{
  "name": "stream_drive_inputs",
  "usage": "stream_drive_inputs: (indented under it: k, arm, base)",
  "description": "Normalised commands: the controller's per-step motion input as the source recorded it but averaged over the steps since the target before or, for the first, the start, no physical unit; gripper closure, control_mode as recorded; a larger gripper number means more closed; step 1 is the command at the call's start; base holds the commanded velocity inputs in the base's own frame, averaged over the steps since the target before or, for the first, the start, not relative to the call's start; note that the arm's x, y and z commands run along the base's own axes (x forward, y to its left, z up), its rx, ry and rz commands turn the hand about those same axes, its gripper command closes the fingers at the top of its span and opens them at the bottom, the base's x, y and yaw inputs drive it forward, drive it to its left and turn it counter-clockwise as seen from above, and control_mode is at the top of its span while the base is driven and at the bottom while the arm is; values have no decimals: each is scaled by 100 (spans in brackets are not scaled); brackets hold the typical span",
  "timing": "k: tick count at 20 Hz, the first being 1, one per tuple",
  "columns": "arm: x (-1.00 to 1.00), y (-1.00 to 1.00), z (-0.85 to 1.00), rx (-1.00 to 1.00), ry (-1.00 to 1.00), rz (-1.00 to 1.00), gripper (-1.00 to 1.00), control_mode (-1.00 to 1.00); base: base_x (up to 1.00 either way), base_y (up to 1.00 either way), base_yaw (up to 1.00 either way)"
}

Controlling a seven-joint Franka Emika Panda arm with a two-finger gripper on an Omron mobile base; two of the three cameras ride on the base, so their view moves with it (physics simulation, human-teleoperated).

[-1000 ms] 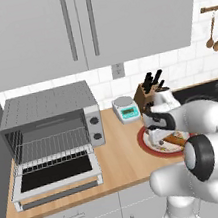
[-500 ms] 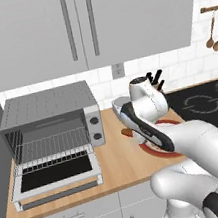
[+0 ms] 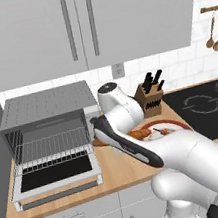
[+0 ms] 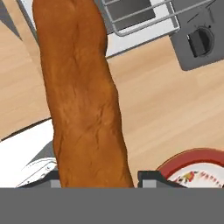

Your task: Pick up the kebab skewer and baguette bread, and place them inside the toaster oven. Close the toaster oven door and start by setting the timer.

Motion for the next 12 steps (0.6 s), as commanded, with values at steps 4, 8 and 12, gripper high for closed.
stream_drive_inputs:
  k: [4,8,12]
  arm:
    - [15,100,25,0,-12,15,100,-100]
    - [42,100,12,0,-25,0,100,-100]
    - [57,77,1,2,-28,-4,100,-100]
  base:
    - [0,0,0]
    - [0,0,0]
    - [0,0,0]
